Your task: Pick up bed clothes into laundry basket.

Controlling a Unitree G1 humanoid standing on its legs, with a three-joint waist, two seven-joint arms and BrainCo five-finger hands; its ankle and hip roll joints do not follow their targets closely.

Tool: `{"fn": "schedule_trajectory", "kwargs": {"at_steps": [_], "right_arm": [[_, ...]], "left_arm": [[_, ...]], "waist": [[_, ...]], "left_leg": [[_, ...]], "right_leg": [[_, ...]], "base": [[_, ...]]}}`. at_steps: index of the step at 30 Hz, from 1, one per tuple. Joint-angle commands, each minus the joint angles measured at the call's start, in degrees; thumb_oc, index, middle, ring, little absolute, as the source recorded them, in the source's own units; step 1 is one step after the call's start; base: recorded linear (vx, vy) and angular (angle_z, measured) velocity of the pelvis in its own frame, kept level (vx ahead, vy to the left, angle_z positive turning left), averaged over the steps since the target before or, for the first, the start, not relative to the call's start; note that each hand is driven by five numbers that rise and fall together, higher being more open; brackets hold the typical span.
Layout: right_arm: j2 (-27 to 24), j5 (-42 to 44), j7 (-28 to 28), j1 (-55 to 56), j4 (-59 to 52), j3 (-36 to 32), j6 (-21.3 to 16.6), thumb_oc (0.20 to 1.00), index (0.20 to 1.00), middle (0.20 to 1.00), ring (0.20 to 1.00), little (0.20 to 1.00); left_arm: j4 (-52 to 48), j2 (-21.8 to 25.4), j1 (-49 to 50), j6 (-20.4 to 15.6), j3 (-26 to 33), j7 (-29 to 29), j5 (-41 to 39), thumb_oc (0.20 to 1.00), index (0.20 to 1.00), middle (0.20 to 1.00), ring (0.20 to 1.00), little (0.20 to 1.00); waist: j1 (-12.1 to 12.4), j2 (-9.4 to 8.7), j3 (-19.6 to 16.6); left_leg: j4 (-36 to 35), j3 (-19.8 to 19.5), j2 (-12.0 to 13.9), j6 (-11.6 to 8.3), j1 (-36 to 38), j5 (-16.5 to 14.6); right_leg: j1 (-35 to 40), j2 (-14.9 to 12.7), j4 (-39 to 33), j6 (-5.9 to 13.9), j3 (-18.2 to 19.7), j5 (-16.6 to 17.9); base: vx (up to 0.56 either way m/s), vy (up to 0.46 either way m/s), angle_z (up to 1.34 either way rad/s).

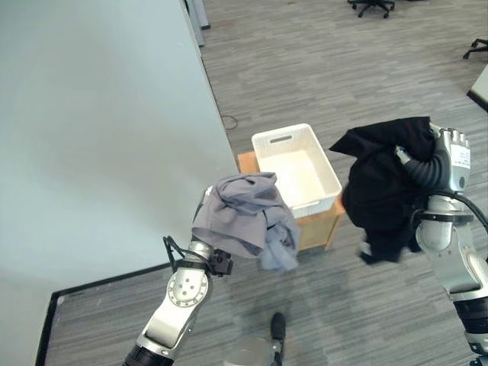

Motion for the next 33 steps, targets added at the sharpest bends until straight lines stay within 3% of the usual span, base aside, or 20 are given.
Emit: {"fn": "schedule_trajectory", "kwargs": {"at_steps": [1,3,4,5,6,7,12,14,20,33], "right_arm": [[-2.5,-2.4,-2.3,-9.1,-3.5,-2.1,-0.7,0.200,0.200,0.200,0.200,0.200],[-2.6,-2.0,-2.4,-9.9,-3.7,-2.0,-0.7,0.200,0.200,0.200,0.200,0.200],[-2.9,-1.9,-2.6,-10.8,-3.3,-1.5,-0.8,0.200,0.200,0.200,0.200,0.200],[-2.6,-2.2,-2.7,-11.5,-3.0,-1.0,-0.8,0.200,0.200,0.200,0.200,0.200],[-2.6,-2.2,-2.7,-11.6,-3.0,-0.9,-0.8,0.200,0.200,0.200,0.200,0.200],[-2.4,-1.8,-1.5,-12.1,-2.0,0.4,-0.7,0.200,0.200,0.200,0.200,0.200],[-2.7,-1.2,1.6,-17.5,7.0,7.8,0.1,0.200,0.200,0.200,0.200,0.200],[-4.3,1.1,2.9,-23.4,17.5,12.6,1.2,0.200,0.200,0.200,0.200,0.200],[-4.8,2.0,4.3,-34.4,34.2,21.3,2.5,0.200,0.200,0.200,0.200,0.200],[-4.3,0.4,5.8,-44.7,54.7,29.3,4.0,0.200,0.200,0.200,0.200,0.200]], "left_arm": [[-4.4,-0.7,-1.2,-4.4,-0.2,-0.4,-1.1,0.200,0.200,0.200,0.200,0.200],[-4.7,-0.8,-1.8,-5.1,-0.3,-1.2,-2.3,0.200,0.200,0.200,0.200,0.200],[-4.9,-0.6,-1.7,-5.5,-0.2,-1.8,-2.7,0.200,0.200,0.200,0.200,0.200],[-4.9,-0.7,-1.2,-5.6,-0.2,-1.7,-2.9,0.200,0.200,0.200,0.200,0.200],[-4.9,-0.7,-1.2,-5.6,-0.2,-1.7,-2.9,0.200,0.200,0.200,0.200,0.200],[-4.2,-0.7,-1.2,-5.3,0.0,-1.8,-3.7,0.200,0.200,0.200,0.200,0.200],[-3.7,-0.4,1.5,-5.6,0.4,-2.9,-6.2,0.200,0.200,0.200,0.200,0.200],[-2.3,-0.2,3.0,-6.0,-0.1,-3.6,-8.3,0.200,0.200,0.200,0.200,0.200],[-0.7,0.8,5.4,-6.3,0.1,-4.9,-11.4,0.200,0.200,0.200,0.200,0.200],[2.5,2.5,8.0,-6.2,-0.3,-7.5,-15.5,0.200,0.200,0.200,0.200,0.200]], "waist": [[0.1,1.13,-2.8],[-0.8,0.51,-3.3],[-0.9,0.17,-3.6],[-0.7,0.10,-3.7],[-0.7,0.12,-3.9],[0.8,-0.86,-4.0],[3.1,-3.25,-6.6],[5.4,-3.82,-7.2],[8.0,-4.12,-7.2],[13.5,-5.01,-6.4]], "left_leg": [[-0.4,-2.6,4.9,-6.12,1.9,-3.9],[-0.4,-4.0,4.9,-6.74,2.0,-4.8],[-0.4,-4.4,5.0,-7.06,1.9,-4.8],[-0.4,-4.3,5.4,-7.42,2.4,-5.3],[-0.4,-4.4,5.4,-7.42,2.7,-5.9],[-0.4,-4.2,6.1,-8.18,3.1,-5.7],[-0.4,-4.7,7.3,-9.72,3.4,-5.6],[-0.4,-5.4,7.9,-10.67,3.3,-5.2],[-0.4,-7.4,8.4,-11.68,3.0,-5.0],[-0.4,-13.4,7.7,-13.64,-2.3,-3.0]], "right_leg": [[-1.3,0.6,-16.1,-3.94,-3.4,6.0],[0.2,0.0,-25.6,-4.90,-1.1,6.0],[1.0,-0.4,-30.7,-4.85,0.3,7.9],[0.9,-1.3,-31.6,-4.44,-0.3,9.6],[1.3,-1.3,-31.7,-4.33,-0.3,9.0],[1.6,-2.8,-33.8,-4.11,-2.1,11.3],[7.4,-3.2,-40.9,-3.77,-5.9,13.6],[9.7,-3.0,-42.6,-3.75,-8.0,13.7],[11.7,-2.2,-43.2,-4.13,-10.6,12.3],[11.8,-2.0,-43.3,-4.20,-17.1,11.4]], "base": [[0.16,-0.141,0.34],[0.17,-0.218,0.31],[0.11,-0.217,0.50],[0.09,-0.133,0.65],[0.10,-0.209,0.59],[0.05,-0.151,0.52],[0.11,-0.181,0.35],[0.10,-0.112,0.24],[0.05,-0.045,0.12],[0.03,0.004,0.32]]}}
